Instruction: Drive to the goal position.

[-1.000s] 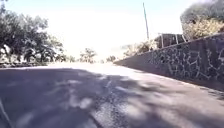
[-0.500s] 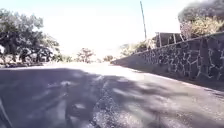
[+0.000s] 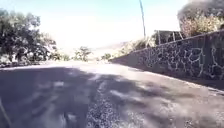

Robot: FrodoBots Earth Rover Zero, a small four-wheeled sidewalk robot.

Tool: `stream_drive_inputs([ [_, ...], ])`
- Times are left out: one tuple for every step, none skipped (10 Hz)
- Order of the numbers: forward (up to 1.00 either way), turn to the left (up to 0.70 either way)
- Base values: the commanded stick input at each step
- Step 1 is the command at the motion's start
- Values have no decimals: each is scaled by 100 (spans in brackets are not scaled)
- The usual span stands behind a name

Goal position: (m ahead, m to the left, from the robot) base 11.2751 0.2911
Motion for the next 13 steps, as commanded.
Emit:
stream_drive_inputs([
  [50, 0],
  [50, 0],
  [50, 0],
  [50, 0],
  [50, 0],
  [50, 0],
  [50, 21],
  [50, 10],
  [50, 0],
  [50, 0],
  [50, 0],
  [50, 0],
  [50, 0],
])
